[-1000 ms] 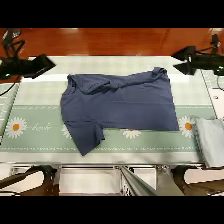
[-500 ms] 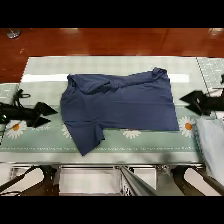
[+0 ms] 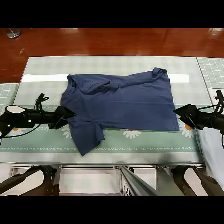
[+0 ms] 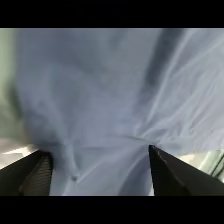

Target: Fold the shirts.

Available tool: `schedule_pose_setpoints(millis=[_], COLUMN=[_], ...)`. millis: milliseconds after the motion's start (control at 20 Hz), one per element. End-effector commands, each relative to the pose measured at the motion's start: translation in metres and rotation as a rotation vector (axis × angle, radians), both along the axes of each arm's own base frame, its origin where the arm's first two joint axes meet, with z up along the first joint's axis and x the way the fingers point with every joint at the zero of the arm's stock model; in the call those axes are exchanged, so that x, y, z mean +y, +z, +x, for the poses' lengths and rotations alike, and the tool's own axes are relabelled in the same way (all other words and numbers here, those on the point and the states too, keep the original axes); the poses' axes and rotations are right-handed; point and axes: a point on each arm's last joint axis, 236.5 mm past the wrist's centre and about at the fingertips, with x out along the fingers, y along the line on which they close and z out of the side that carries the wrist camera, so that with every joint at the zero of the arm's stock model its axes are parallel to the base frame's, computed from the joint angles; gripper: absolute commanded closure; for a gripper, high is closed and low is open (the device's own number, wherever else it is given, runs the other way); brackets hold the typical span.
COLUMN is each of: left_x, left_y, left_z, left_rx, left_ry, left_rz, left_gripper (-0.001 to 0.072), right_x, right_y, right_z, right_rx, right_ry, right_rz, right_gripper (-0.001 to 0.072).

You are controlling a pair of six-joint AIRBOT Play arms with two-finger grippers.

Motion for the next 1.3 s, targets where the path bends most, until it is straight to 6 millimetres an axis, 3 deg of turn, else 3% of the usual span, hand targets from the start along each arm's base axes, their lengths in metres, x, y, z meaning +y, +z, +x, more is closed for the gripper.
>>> schedule_pose_setpoints(millis=[0,50,150,350,550,700,800,900,950,1050,1150,1200,1250], left_x=[-0.005,-0.005,-0.006,-0.006,-0.006,-0.006,-0.006,-0.008,-0.009,-0.013,-0.014,-0.015,-0.018], left_y=[-0.003,0.003,0.017,0.033,0.033,0.033,0.033,0.033,0.033,0.036,0.053,0.073,0.105], left_z=[0.008,0.014,0.026,0.04,0.04,0.04,0.04,0.04,0.039,0.039,0.049,0.061,0.078], left_rx=[-0.02,-0.044,-0.088,-0.131,-0.131,-0.132,-0.132,-0.132,-0.132,-0.133,-0.171,-0.221,-0.308], left_ry=[-0.024,-0.041,-0.063,-0.078,-0.078,-0.078,-0.077,-0.082,-0.086,-0.088,-0.101,-0.112,-0.12], left_rz=[0.025,0.025,0.022,0.021,0.021,0.021,0.022,0.021,0.021,0.006,-0.007,-0.01,-0.023], left_gripper=[0.0504,0.0677,0.068,0.068,0.068,0.068,0.068,0.068,0.068,0.068,0.068,0.068,0.068], right_x=[-0.018,-0.03,-0.042,-0.028,-0.023,-0.023,-0.012,0.005,0.014,0.023,0.027,0.027,0.027], right_y=[-0.013,-0.024,-0.046,-0.069,-0.083,-0.084,-0.078,-0.083,-0.088,-0.087,-0.057,-0.028,0.008], right_z=[-0.004,-0.015,-0.036,-0.05,-0.042,-0.022,-0.007,-0.003,-0.004,0.002,0.025,0.044,0.065], right_rx=[0.044,0.108,0.245,0.372,0.39,0.353,0.299,0.304,0.317,0.306,0.226,0.154,0.06], right_ry=[-0.056,-0.079,-0.124,-0.08,-0.095,-0.144,-0.147,-0.105,-0.072,0.0,0.048,0.078,0.106], right_rz=[-0.071,-0.117,-0.148,-0.059,0.003,0.041,0.117,0.137,0.132,0.091,0.067,0.047,0.014], right_gripper=[0.0092,0.0092,0.0091,0.0092,0.0092,0.0093,0.0096,0.0121,0.0221,0.0692,0.0692,0.0692,0.0692])
